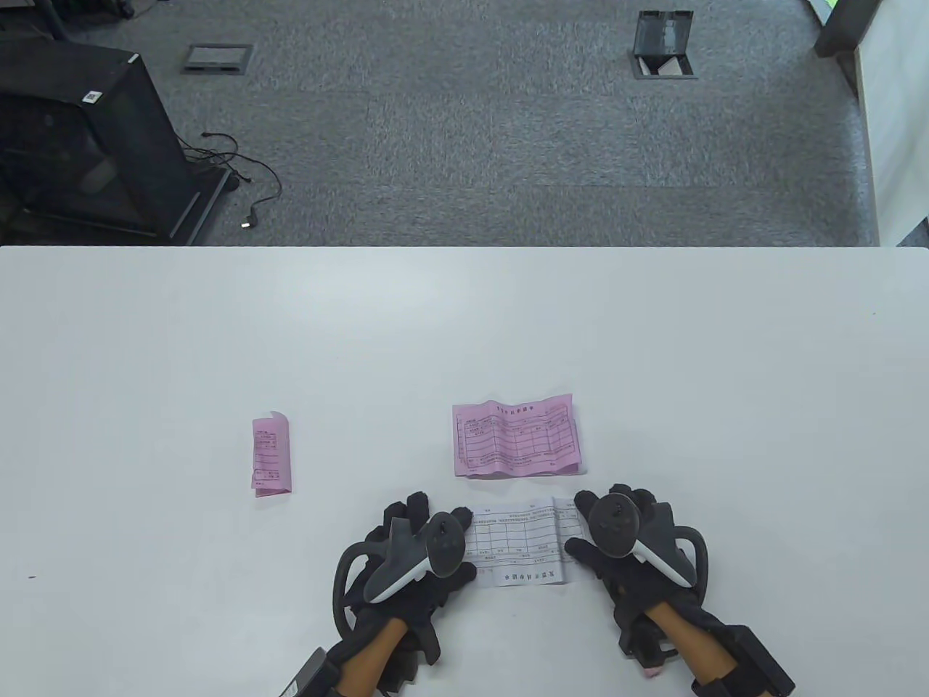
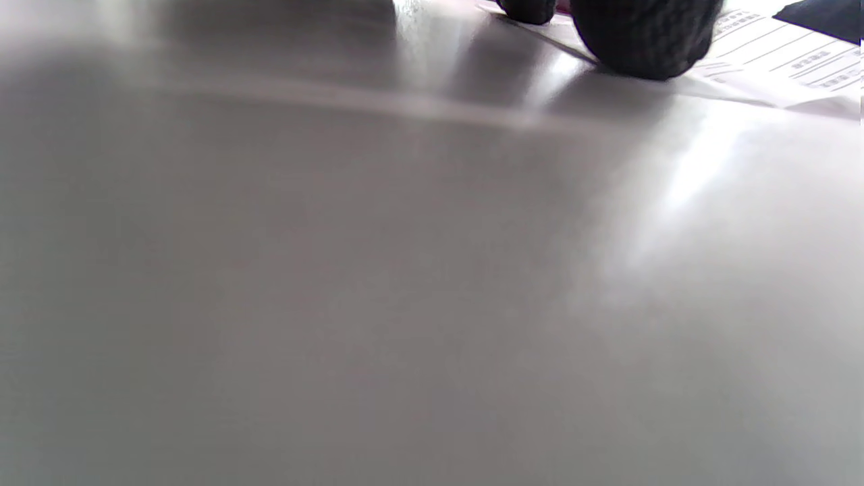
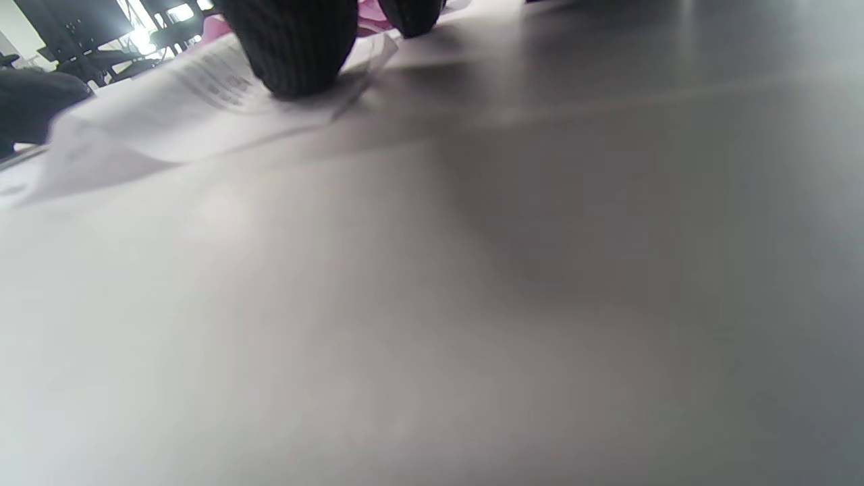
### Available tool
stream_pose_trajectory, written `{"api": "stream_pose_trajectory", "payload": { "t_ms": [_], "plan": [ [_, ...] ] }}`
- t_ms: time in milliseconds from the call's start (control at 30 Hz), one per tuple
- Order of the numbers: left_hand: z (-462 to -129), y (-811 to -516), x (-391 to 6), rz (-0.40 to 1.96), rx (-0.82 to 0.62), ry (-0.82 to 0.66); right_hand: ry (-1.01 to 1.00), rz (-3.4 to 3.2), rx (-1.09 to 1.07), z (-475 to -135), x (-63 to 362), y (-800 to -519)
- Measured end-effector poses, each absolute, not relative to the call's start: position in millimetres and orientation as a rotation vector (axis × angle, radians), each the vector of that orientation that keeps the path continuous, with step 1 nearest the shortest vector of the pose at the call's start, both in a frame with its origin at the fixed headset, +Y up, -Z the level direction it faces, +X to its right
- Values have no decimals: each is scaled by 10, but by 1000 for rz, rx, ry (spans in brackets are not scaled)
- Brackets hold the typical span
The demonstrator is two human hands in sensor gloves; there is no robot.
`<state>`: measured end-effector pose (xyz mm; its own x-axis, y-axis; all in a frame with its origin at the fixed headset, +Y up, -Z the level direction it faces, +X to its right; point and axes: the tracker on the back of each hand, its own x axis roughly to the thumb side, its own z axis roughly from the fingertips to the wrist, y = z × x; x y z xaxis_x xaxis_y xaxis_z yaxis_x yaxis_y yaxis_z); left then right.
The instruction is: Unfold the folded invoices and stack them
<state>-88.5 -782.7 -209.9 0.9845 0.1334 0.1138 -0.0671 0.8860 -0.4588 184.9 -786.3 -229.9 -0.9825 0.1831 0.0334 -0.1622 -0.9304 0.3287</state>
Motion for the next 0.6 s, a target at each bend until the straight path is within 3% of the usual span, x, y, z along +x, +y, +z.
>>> {"api": "stream_pose_trajectory", "payload": {
  "t_ms": [600],
  "plan": [
    [-2081, -7834, -865, 94, -473, -158, 445, 2862, 12, -2248, 1761, -7856]
  ]
}}
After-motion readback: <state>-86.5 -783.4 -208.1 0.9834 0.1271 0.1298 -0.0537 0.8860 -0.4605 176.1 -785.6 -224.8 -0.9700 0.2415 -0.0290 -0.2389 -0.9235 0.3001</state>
